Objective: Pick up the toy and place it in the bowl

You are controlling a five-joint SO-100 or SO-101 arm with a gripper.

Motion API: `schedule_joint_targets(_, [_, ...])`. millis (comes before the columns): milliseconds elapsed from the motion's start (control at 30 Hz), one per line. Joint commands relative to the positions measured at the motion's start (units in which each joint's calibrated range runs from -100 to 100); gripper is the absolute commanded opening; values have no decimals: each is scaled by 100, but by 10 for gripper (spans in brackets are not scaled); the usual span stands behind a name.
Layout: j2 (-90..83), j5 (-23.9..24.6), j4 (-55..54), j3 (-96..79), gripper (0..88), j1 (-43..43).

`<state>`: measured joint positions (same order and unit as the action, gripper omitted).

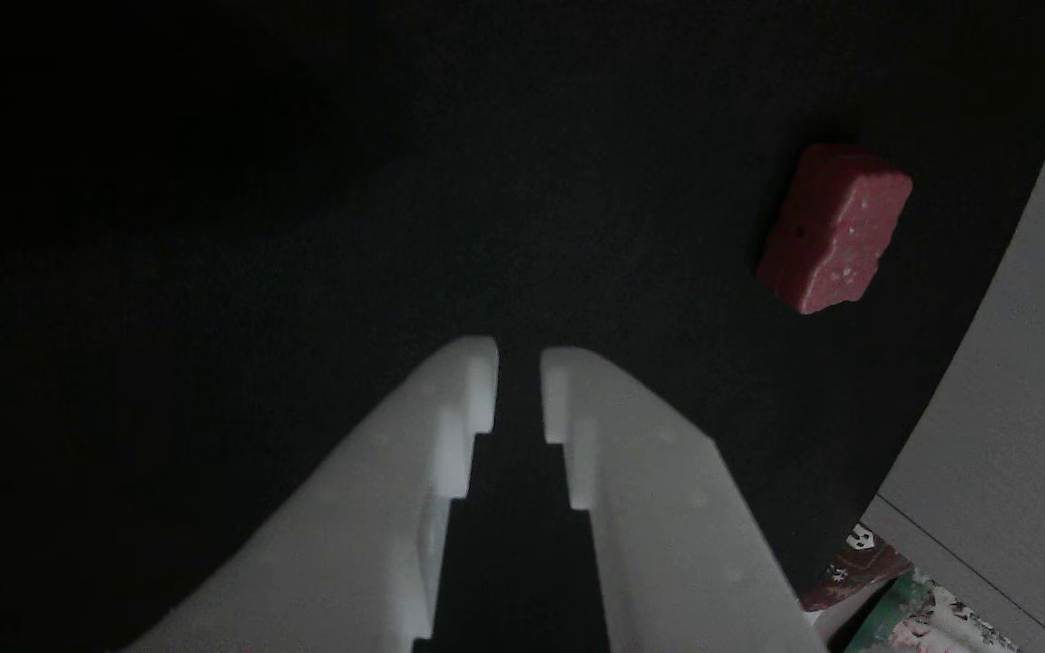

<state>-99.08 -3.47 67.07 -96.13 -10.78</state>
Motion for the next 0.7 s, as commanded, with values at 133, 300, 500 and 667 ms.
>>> schedule_joint_targets(133, [-33,-13,-10,99,25,45])
schedule_joint_targets(300, [-33,-13,-10,99,25,45])
schedule_joint_targets(500, [-33,-13,-10,99,25,45])
schedule_joint_targets(667, [-33,-18,-35,90,25,28])
